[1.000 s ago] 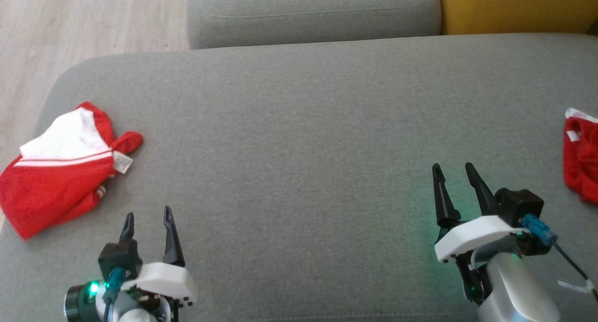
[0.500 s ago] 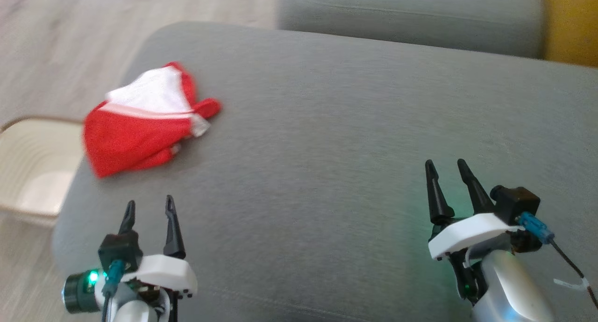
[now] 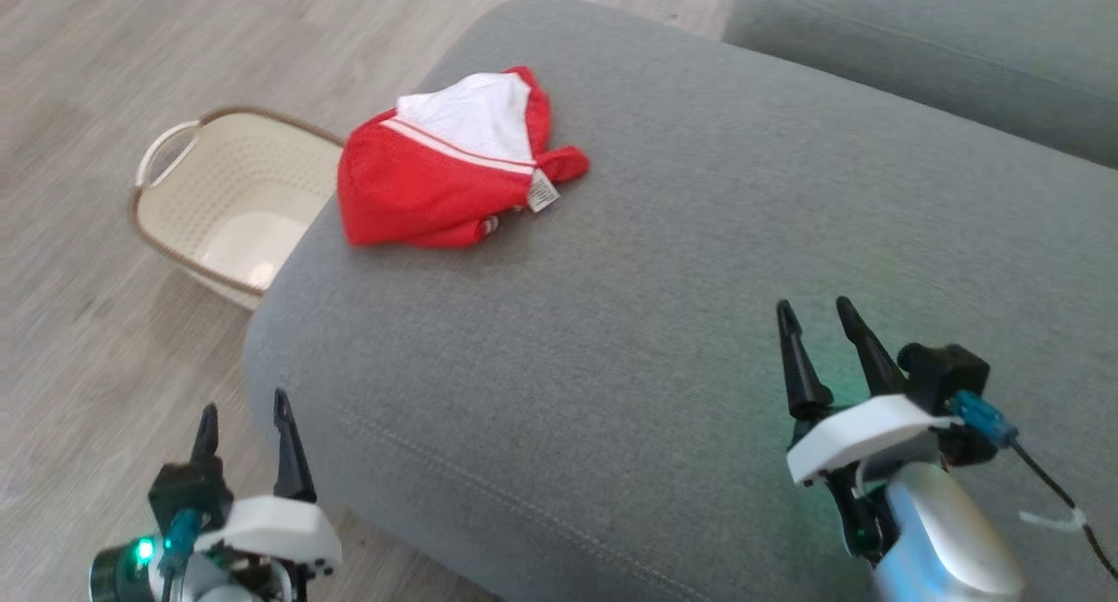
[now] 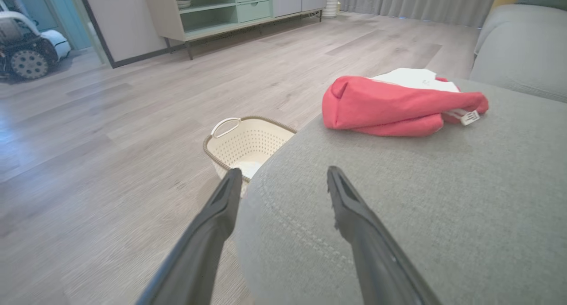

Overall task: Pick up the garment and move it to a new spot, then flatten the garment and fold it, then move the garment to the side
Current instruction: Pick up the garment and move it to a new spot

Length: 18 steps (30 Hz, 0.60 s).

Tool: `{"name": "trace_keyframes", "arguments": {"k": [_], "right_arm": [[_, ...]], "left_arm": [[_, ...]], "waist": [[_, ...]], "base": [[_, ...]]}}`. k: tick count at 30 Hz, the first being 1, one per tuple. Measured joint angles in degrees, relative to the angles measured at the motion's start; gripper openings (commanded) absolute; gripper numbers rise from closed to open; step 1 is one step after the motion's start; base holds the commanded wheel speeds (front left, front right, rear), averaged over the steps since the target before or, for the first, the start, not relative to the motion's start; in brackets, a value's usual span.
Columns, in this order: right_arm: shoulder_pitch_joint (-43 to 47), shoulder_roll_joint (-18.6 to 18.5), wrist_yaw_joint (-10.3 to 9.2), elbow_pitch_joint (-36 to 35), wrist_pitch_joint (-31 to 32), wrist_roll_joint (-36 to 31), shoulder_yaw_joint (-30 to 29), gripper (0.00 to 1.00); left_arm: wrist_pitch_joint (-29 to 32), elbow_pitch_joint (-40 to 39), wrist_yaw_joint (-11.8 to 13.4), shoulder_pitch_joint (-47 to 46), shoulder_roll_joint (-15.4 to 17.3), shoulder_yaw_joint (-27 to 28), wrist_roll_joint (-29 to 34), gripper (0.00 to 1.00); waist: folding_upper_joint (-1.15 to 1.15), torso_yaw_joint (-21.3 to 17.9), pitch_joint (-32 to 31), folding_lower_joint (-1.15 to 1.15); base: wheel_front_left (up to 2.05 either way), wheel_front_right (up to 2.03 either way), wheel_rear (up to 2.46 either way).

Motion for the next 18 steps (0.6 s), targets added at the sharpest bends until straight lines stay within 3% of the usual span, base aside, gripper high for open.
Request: {"name": "trace_keyframes", "arguments": {"k": [12, 18], "right_arm": [[-3.33, -0.01, -0.01, 1.12, 0.00, -2.58, 2.38, 1.00], [-7.96, -0.07, 0.00, 0.57, 0.00, -7.09, 1.99, 1.00]], "left_arm": [[0.00, 3.38, -1.32, -3.89, -0.26, 2.58, -3.55, 1.00], [0.00, 8.22, -4.15, -14.46, -0.58, 3.92, -4.86, 1.00]], "waist": [[0.00, -2.78, 3.38, 0.00], [0.00, -5.69, 8.05, 0.00]], "base": [[0.00, 0.00, 0.00], [0.00, 0.00, 0.00]]}}
